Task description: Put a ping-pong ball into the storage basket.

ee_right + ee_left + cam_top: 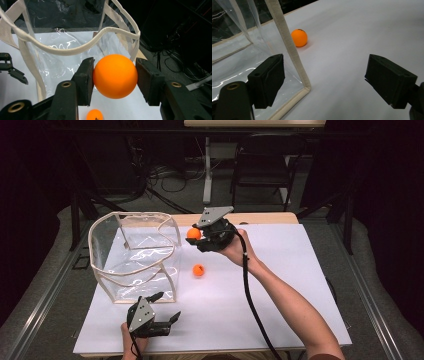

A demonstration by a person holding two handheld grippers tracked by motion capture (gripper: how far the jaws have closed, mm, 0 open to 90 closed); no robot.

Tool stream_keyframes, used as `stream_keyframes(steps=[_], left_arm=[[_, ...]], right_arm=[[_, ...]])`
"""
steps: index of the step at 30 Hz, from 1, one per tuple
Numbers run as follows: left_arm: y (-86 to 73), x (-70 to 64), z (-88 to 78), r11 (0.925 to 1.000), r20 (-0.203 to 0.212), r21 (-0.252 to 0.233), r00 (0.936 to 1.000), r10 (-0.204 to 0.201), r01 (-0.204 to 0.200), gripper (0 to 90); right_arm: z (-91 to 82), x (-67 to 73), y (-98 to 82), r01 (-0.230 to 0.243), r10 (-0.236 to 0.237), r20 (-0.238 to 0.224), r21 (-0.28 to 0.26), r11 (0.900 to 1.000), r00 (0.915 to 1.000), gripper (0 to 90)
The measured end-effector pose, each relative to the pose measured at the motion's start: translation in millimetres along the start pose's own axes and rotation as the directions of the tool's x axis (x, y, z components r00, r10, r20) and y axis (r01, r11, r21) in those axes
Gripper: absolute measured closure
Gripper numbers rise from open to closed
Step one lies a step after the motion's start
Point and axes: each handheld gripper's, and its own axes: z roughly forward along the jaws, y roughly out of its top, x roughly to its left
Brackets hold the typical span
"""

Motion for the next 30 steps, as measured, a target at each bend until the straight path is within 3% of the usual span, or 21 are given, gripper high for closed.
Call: stream_keyframes(steps=[30], left_arm=[[0.1, 0.1, -1.1, 1.0000, -0.001, -0.006, 1.0000, -0.002, 0.002, 15.8]], right_arm=[[7.3, -0.7, 24.3, 0.022, -0.022, -0.009, -0.013, 1.000, 0.9997, 50.7]])
